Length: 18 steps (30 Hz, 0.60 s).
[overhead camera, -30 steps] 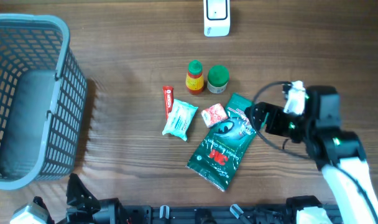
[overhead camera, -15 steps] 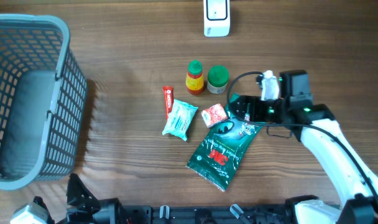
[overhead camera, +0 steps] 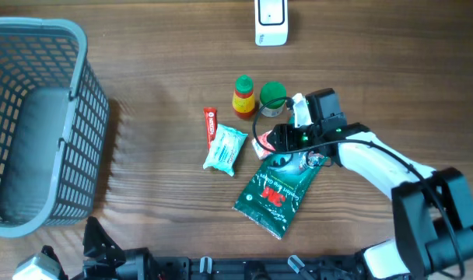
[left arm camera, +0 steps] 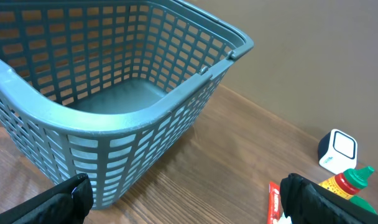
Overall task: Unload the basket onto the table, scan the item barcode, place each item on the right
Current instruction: 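Reach the right gripper toward the red-white tissue pack and grasp it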
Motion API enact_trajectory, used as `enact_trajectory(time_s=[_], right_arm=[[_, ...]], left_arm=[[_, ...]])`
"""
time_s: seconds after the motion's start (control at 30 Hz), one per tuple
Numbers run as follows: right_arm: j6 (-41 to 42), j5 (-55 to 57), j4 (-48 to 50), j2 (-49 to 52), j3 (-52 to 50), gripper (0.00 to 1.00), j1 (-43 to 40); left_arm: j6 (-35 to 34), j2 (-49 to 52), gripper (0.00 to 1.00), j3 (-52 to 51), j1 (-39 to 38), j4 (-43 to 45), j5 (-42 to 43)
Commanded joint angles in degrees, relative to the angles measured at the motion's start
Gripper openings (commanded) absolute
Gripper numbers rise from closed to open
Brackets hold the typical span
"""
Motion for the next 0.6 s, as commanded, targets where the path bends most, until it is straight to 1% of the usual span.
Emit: enact_trajectory(time_s=[0.0, 0.17, 0.23, 0.3, 0.33, 0.37, 0.43, 0.47, 0.57], right_arm=[[0.0, -0.9, 1.0, 3.1, 0.5, 0.63, 0.2], [-0.1, -1.4, 3.0, 5.1, 0.5, 0.56, 0.2], [-0.1, -3.2, 3.6, 5.7, 0.5, 0.50, 0.2], [-0.2, -5.3, 4.2, 6.1, 0.5, 0.41, 0.2], [-0.2, -5.3, 4.2, 6.2, 0.5, 0.34, 0.2], [-0.1, -5.3, 4.2, 6.2, 0.5, 0.24, 0.2], [0.0, -5.3, 4.1, 6.2, 0.5, 0.09, 0.2], [0.5, -5.8, 3.9, 6.1, 0.5, 0.04, 0.2], [7.0, -10.0, 3.9, 5.2, 0.6, 0.04, -0.5]], left_arm=[[-0.3, -0.1, 1.00, 0.1, -0.2, 0.2, 0.5], [-0.3, -0.1, 1.00, 0.1, -0.2, 0.2, 0.5], [-0.3, -0.1, 1.00, 0.1, -0.2, 0.2, 0.5], [-0.3, -0.1, 1.00, 0.1, -0.2, 0.2, 0.5], [-0.3, -0.1, 1.00, 0.1, -0.2, 0.2, 0.5], [-0.3, -0.1, 1.00, 0.1, -0.2, 0.2, 0.5], [-0.3, -0.1, 1.00, 0.1, -0.2, 0.2, 0.5], [-0.3, -0.1, 1.00, 0.1, -0.2, 0.2, 0.5], [-0.3, -0.1, 1.00, 0.1, -0.2, 0.2, 0.5]])
